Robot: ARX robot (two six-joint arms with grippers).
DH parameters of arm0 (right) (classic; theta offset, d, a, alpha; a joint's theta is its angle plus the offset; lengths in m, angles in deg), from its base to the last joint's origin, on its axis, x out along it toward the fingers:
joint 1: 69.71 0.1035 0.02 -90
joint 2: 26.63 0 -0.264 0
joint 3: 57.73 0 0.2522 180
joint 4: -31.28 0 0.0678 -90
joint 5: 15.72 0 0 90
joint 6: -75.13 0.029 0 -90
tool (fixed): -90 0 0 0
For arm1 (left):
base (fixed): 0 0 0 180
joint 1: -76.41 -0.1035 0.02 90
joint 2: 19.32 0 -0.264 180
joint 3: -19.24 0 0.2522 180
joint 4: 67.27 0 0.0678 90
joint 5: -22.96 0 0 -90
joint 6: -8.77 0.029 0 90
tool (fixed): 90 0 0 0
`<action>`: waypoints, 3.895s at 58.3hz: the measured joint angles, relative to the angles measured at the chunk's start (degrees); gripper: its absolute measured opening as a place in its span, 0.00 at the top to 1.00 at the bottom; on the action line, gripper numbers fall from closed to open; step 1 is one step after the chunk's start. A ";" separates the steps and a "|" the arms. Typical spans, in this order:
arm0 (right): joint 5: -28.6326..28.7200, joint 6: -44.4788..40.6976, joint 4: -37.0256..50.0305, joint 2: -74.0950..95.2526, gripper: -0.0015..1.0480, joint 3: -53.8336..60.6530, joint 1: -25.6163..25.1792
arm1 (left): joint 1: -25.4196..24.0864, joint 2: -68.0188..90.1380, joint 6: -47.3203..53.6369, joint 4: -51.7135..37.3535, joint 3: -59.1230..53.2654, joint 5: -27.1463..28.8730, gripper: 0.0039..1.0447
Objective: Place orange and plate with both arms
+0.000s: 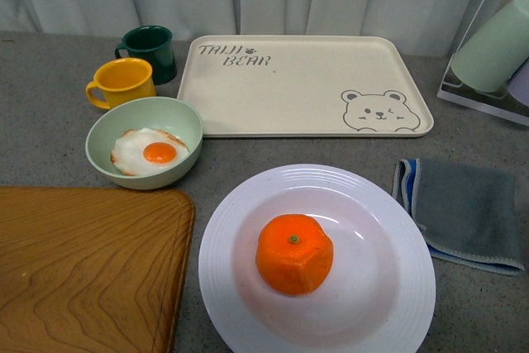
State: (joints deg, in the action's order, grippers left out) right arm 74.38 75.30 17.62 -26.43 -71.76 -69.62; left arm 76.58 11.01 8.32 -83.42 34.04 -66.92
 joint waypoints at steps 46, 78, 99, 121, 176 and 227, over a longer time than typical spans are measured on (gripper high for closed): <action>0.00 -0.02 0.00 0.00 0.09 0.00 0.00 | -0.02 -18.99 0.02 18.34 -0.02 0.00 0.97; -6.60 -3.65 -1.20 17.46 0.09 -5.40 5.79 | -0.02 -30.10 0.02 29.79 0.00 -0.11 0.65; 13.33 18.05 12.44 78.27 0.09 -22.86 12.63 | -0.02 -30.10 0.04 29.79 0.00 -0.11 0.04; 28.57 29.24 4.72 100.26 0.09 -33.68 10.14 | -0.02 -30.10 0.15 29.79 0.00 -0.11 0.06; 29.44 36.61 2.47 116.87 0.73 -42.56 10.88 | -0.02 -30.10 0.15 29.79 0.00 -0.13 0.06; 40.00 43.63 36.83 114.03 0.96 -36.59 6.75 | -0.02 -30.10 0.15 29.79 0.00 -0.11 0.06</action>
State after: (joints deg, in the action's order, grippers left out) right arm 114.38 118.93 54.45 87.60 -108.35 -62.86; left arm 76.56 -19.09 8.48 -53.63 34.04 -67.03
